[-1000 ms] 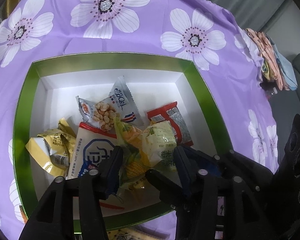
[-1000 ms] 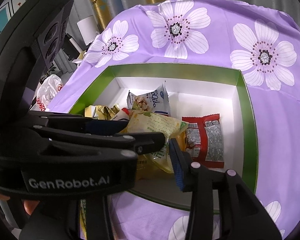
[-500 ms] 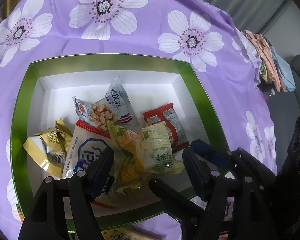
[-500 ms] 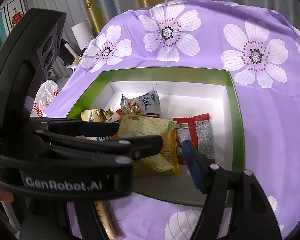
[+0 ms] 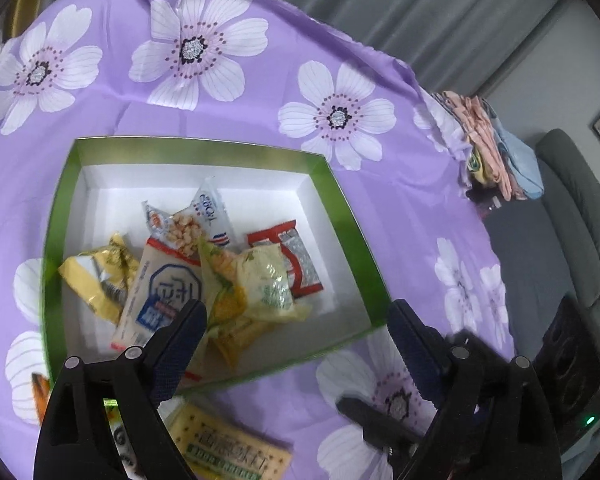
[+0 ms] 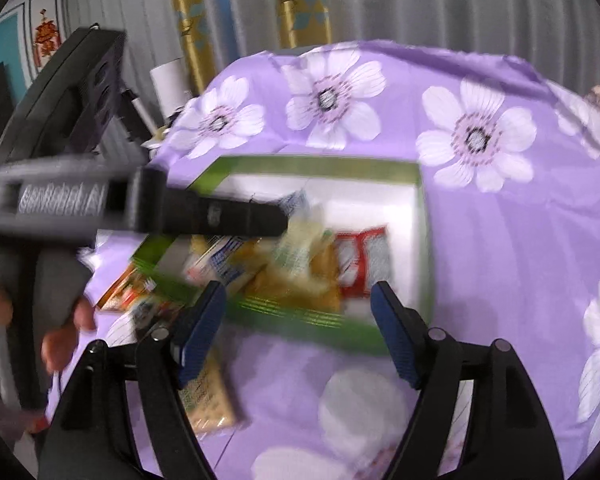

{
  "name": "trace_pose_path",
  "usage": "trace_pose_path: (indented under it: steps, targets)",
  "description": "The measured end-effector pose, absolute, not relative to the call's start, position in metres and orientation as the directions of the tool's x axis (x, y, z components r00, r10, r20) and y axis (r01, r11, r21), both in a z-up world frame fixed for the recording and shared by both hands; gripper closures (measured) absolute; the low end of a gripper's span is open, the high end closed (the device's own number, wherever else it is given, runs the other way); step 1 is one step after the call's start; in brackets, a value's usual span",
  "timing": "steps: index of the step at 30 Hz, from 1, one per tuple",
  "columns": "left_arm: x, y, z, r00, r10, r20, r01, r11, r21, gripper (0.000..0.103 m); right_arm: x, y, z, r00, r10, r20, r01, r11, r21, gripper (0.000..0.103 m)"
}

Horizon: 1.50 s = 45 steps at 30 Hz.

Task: Organize snacks
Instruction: 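Withdraw the right tool and move it over the yellow soda cracker pack, then grasp the yellow soda cracker pack with the right tool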

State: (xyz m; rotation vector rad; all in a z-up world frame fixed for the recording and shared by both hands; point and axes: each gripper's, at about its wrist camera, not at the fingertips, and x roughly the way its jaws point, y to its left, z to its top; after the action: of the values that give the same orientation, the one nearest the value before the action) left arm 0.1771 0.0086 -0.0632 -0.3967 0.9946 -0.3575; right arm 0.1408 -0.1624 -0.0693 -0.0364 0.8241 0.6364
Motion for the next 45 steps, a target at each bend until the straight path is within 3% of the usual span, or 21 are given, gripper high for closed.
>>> trace_pose_path:
  steps: [7,15,18,20,24,30,34,40,42,45]
  targets:
    - [0.140,0.024,-0.063,0.498,-0.488,-0.717,0.125,0.858,-0.498,0.012,0.092,-0.153,-0.103,0.332,0.615,-0.716,-0.614,0.716,0.331,0.028]
    - [0.109,0.040,-0.089,0.459,-0.470,-0.754,0.076,0.866,-0.494,0.012,0.078,-0.114,-0.138,0.300,0.555,-0.776,-0.672,0.700,0.241,0.026]
    - [0.107,0.043,-0.098,0.441,-0.468,-0.766,0.061,0.867,-0.495,0.012,0.083,-0.103,-0.148,0.306,0.519,-0.798,-0.669,0.714,0.208,0.029]
    - [0.108,0.040,-0.100,0.434,-0.462,-0.774,0.069,0.873,-0.482,0.012,0.083,-0.102,-0.149,0.323,0.506,-0.800,-0.674,0.716,0.181,0.043]
    - [0.110,0.035,-0.108,0.416,-0.466,-0.781,0.073,0.873,-0.482,0.012,0.084,-0.108,-0.147,0.322,0.501,-0.803,-0.683,0.710,0.169,0.046]
    - [0.108,0.015,-0.124,0.352,-0.499,-0.792,0.101,0.862,-0.498,0.012,0.080,-0.143,-0.142,0.296,0.497,-0.816,-0.703,0.692,0.166,0.045]
    - [0.107,-0.010,-0.131,0.322,-0.504,-0.801,0.144,0.863,-0.485,0.012,0.082,-0.170,-0.143,0.336,0.433,-0.837,-0.655,0.745,0.122,0.031]
    - [0.106,-0.036,-0.142,0.293,-0.509,-0.810,0.175,0.861,-0.478,0.012,0.072,-0.202,-0.145,0.360,0.438,-0.824,-0.560,0.807,0.185,0.030]
    - [0.105,-0.037,-0.144,0.305,-0.500,-0.810,0.169,0.866,-0.471,0.012,0.066,-0.196,-0.146,0.363,0.444,-0.819,-0.580,0.796,0.174,0.031]
    - [0.104,-0.033,-0.143,0.314,-0.512,-0.800,0.142,0.858,-0.493,0.017,0.066,-0.185,-0.147,0.361,0.470,-0.805,-0.595,0.781,0.190,0.045]
